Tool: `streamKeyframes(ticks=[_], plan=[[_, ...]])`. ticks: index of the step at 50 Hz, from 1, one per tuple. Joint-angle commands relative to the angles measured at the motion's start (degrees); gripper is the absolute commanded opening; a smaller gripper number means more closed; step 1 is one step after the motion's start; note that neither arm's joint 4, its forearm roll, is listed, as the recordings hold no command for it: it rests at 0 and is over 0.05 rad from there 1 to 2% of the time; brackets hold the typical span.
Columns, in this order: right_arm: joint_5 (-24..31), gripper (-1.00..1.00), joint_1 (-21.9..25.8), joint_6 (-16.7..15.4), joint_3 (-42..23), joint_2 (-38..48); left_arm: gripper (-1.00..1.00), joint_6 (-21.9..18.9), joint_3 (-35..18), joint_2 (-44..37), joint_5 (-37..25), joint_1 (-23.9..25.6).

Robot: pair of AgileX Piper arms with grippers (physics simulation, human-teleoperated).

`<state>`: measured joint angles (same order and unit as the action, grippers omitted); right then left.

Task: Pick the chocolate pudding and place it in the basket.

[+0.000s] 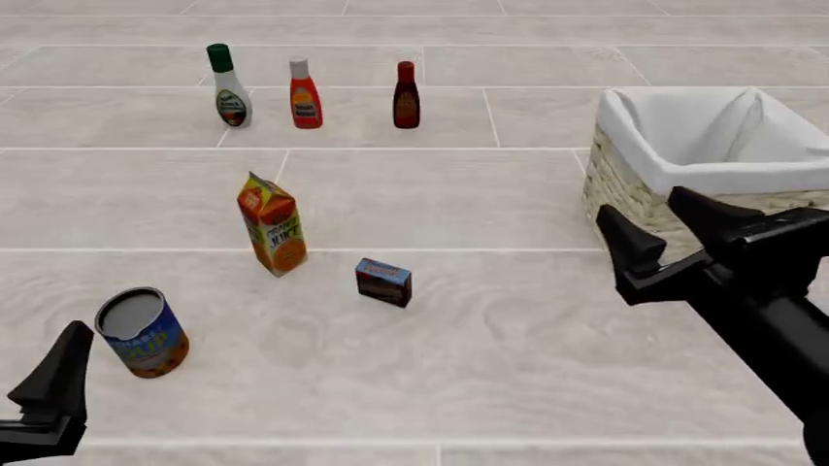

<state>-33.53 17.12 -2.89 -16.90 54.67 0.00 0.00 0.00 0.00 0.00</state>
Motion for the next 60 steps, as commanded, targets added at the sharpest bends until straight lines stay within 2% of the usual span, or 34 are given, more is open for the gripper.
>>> streamKeyframes(ticks=[1,13,34,60], plan=[[0.2,1.00,1.7,1.4,-4.1,4.2,1.00,0.0,0.0,0.0,0.0,0.0],[0.9,1.00,3.8,0.4,-8.4,8.1,1.00,0.0,0.0,0.0,0.0,0.0],[0.8,1.00,9.3,0.5,-14.6,16.0,1.00,0.0,0.0,0.0,0.0,0.0],[3.2,1.00,15.7,0.4,-21.8,23.7,1.00,0.0,0.0,0.0,0.0,0.0]])
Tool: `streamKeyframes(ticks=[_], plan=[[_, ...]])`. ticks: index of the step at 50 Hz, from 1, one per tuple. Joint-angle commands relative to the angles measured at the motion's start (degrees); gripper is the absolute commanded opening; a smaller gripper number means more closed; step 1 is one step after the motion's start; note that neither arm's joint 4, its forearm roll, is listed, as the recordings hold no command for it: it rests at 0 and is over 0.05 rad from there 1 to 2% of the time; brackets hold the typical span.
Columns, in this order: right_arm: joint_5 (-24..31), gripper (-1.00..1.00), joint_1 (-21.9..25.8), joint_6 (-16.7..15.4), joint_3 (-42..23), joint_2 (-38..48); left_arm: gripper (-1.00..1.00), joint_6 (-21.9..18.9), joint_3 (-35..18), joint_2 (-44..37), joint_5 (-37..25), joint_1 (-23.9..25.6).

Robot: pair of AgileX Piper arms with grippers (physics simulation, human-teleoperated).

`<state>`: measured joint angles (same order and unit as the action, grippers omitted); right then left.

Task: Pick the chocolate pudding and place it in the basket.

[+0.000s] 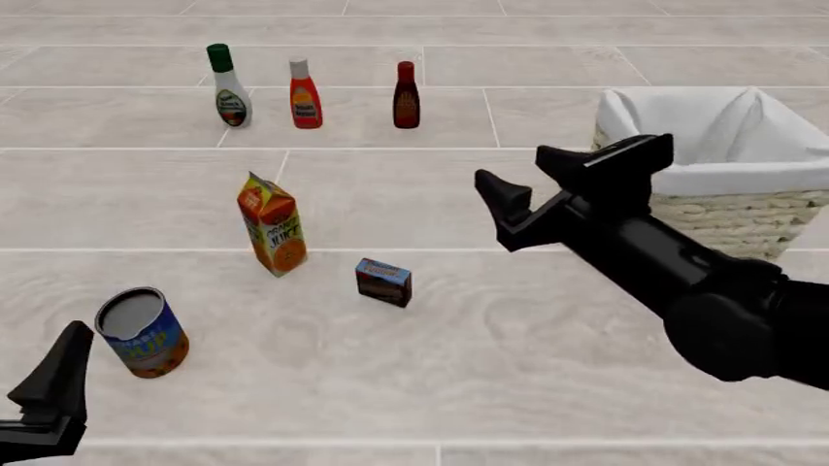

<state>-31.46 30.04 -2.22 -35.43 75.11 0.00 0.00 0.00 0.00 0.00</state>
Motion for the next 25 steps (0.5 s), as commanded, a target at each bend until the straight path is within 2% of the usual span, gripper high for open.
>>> streamKeyframes(ticks=[1,17,25], plan=[[1.4,1.00,3.2,-0.3,-3.8,3.7,1.00,0.0,0.0,0.0,0.0,0.0],[2.9,1.00,7.0,-1.5,-8.1,8.7,1.00,0.0,0.0,0.0,0.0,0.0],[4.0,1.00,8.3,-1.0,-10.1,11.2,1.00,0.0,0.0,0.0,0.0,0.0]])
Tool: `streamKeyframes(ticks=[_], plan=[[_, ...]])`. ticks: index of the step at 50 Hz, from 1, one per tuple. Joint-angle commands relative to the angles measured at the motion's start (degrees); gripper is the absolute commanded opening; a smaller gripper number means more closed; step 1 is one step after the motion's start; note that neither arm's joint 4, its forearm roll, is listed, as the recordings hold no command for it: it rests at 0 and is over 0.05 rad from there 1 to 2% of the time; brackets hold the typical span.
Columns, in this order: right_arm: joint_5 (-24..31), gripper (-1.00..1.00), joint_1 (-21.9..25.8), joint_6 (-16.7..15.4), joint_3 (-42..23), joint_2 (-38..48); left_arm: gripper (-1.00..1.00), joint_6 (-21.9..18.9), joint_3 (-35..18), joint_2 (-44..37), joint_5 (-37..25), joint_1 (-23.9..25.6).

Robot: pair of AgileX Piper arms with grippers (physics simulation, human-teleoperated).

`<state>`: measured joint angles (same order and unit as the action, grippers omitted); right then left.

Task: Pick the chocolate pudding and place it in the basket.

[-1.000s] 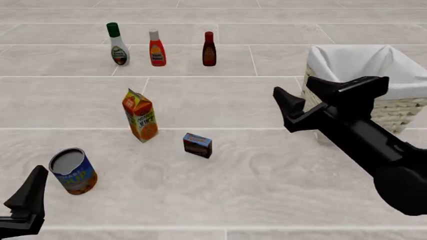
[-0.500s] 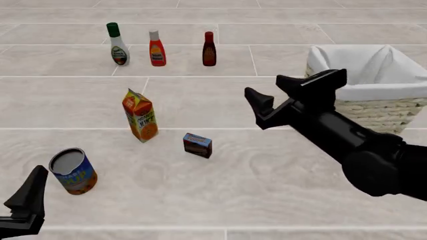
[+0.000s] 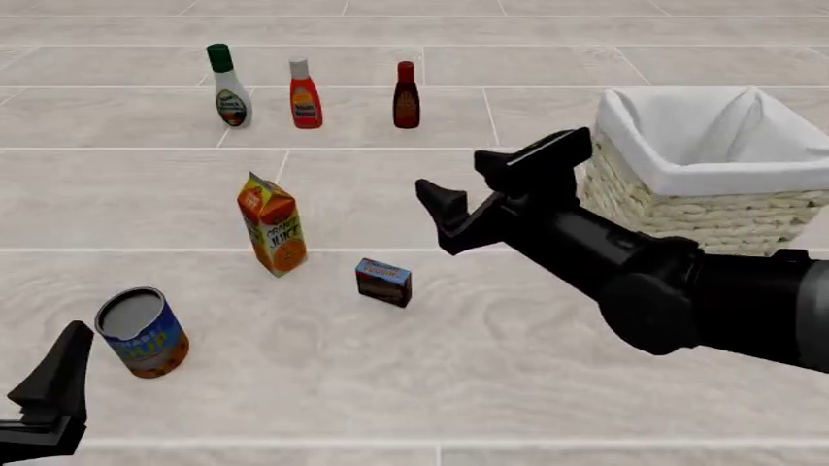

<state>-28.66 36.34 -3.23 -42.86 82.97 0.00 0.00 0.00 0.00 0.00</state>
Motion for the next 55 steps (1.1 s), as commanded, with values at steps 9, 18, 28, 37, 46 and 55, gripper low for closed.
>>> streamKeyframes(ticks=[9,18,28,37,46,55], plan=[[2.0,1.00,2.9,-0.1,-4.7,6.1,1.00,0.0,0.0,0.0,0.0,0.0],[3.2,1.00,3.1,-0.9,-6.9,8.8,1.00,0.0,0.0,0.0,0.0,0.0],[5.9,1.00,3.5,-0.7,-9.8,11.0,1.00,0.0,0.0,0.0,0.0,0.0],[10.1,1.00,4.2,-1.1,-13.3,13.1,1.00,0.0,0.0,0.0,0.0,0.0],[14.7,1.00,5.6,-1.0,-16.7,14.0,1.00,0.0,0.0,0.0,0.0,0.0],[19.6,1.00,5.8,-0.8,-20.7,15.2,1.00,0.0,0.0,0.0,0.0,0.0]])
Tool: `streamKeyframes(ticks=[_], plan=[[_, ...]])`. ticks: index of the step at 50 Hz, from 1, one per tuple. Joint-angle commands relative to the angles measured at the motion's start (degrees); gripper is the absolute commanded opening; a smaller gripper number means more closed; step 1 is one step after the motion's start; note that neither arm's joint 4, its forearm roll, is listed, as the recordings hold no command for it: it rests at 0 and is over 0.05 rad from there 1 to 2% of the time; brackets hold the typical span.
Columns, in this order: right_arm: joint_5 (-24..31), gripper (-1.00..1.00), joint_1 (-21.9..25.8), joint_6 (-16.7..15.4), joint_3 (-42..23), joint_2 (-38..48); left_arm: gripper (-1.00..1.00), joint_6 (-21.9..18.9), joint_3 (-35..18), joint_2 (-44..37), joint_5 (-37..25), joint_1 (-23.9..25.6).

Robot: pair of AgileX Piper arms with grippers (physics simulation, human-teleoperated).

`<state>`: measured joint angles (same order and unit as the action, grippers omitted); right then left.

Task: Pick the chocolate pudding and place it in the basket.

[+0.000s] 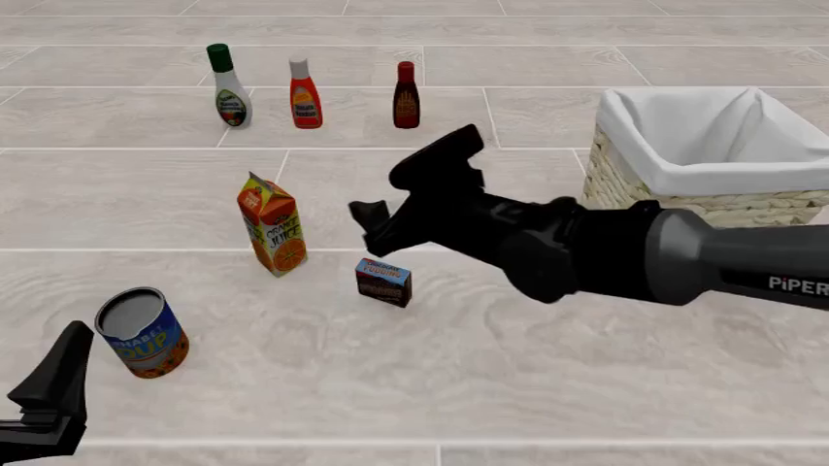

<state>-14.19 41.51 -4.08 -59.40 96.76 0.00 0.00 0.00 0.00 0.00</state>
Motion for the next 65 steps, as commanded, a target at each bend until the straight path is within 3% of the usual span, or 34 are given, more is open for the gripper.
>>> streamKeyframes(ticks=[1,7,29,48,65], plan=[[6.3,1.00,0.7,0.5,-4.9,1.7,1.00,0.0,0.0,0.0,0.0,0.0],[8.3,1.00,0.1,-0.8,-6.5,2.0,1.00,0.0,0.0,0.0,0.0,0.0],[17.5,1.00,-1.4,-0.1,-12.5,4.3,1.00,0.0,0.0,0.0,0.0,0.0],[19.8,1.00,-0.6,2.4,-14.5,8.1,1.00,0.0,0.0,0.0,0.0,0.0],[18.8,1.00,-0.7,2.7,-13.2,9.5,1.00,0.0,0.0,0.0,0.0,0.0]])
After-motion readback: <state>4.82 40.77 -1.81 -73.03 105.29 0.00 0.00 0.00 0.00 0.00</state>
